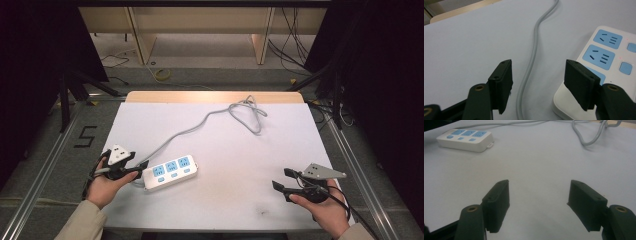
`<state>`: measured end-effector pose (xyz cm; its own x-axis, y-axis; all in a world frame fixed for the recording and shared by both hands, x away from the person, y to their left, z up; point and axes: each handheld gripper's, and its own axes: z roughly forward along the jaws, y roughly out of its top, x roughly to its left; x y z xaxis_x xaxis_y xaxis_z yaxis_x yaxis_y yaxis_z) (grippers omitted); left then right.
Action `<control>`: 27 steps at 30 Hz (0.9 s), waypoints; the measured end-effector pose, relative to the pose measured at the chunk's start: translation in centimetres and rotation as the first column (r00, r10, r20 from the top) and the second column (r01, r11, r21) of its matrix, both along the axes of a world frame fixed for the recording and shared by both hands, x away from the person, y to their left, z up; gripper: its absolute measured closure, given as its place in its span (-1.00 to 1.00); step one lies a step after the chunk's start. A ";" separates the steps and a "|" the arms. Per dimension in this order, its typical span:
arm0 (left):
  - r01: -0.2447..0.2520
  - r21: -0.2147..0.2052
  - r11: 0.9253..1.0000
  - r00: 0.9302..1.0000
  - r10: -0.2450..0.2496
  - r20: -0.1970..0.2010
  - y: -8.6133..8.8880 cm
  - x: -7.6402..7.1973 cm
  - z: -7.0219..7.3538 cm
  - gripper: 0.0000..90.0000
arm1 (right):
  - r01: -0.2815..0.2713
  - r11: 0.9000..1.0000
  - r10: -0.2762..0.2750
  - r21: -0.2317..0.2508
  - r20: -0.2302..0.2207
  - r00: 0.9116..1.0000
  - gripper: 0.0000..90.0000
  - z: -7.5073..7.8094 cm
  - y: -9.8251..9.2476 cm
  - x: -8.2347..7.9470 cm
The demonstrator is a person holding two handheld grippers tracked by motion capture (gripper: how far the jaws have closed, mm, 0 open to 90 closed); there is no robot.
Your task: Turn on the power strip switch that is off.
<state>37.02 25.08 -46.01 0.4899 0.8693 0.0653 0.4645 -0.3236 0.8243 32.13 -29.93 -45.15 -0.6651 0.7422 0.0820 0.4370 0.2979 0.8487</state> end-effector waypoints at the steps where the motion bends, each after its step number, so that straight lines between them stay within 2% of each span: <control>1: 0.002 -0.003 1.000 1.000 -0.002 0.002 0.0 0.0 0.1 -0.06 | 0.001 1.000 -0.001 -0.001 -0.001 1.000 -0.25 0.0 0.0 0.0; 2: 0.006 -0.002 1.000 1.000 -0.006 -0.001 0.0 0.0 0.2 -0.06 | 0.001 1.000 -0.001 -0.001 -0.001 1.000 -0.25 0.0 0.0 0.0; 4: 0.003 -0.003 1.000 1.000 -0.003 0.005 -0.1 -0.1 0.4 0.09 | -0.001 1.000 0.001 0.000 -0.002 1.000 -0.26 0.0 0.0 0.0; 5: 0.001 0.007 1.000 1.000 -0.001 0.007 -0.1 -0.2 0.5 0.09 | -0.001 1.000 0.001 0.000 -0.002 1.000 -0.26 0.0 0.0 0.0; 6: -0.005 0.024 1.000 1.000 0.005 0.008 -0.1 -0.2 0.6 0.18 | -0.001 1.000 0.001 -0.002 -0.002 1.000 -0.26 0.0 0.0 0.0; 7: -0.016 0.048 0.999 1.000 0.016 0.010 -0.1 -0.3 0.8 0.52 | -0.002 1.000 0.002 -0.002 -0.001 1.000 -0.26 0.0 0.1 -0.1; 8: -0.026 0.062 0.998 1.000 0.025 0.012 -0.1 -0.3 1.0 0.68 | -0.001 1.000 0.001 -0.001 -0.001 1.000 -0.26 0.0 0.1 -0.1; 10: -0.028 0.066 0.997 1.000 0.028 0.007 0.0 -0.3 1.4 0.92 | -0.001 1.000 0.001 -0.001 0.000 1.000 -0.26 0.0 0.0 0.0; 11: -0.028 0.066 0.997 1.000 0.028 0.004 0.0 -0.3 1.5 0.97 | -0.001 1.000 0.001 -0.001 0.000 1.000 -0.26 0.0 0.0 0.0; 15: 0.014 0.122 0.992 1.000 -0.010 -0.029 -0.3 -0.1 1.2 0.99 | -0.002 1.000 0.002 0.000 -0.002 1.000 -0.26 0.0 0.1 -0.1; 22: 0.043 0.086 0.995 0.997 -0.037 -0.066 -1.0 0.1 1.8 0.99 | -0.002 1.000 0.002 0.000 -0.005 1.000 -0.26 0.0 0.1 0.0; 27: 0.069 0.089 0.994 0.995 -0.061 -0.085 -1.6 0.2 1.9 0.99 | -0.003 1.000 0.003 -0.001 -0.006 1.000 -0.26 0.0 0.2 -0.1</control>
<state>37.18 23.50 -44.15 0.5520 0.8278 0.1006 0.5047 -0.4276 0.7500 32.08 -29.75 -45.14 -0.6669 0.7402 0.0851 0.4408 0.2999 0.8460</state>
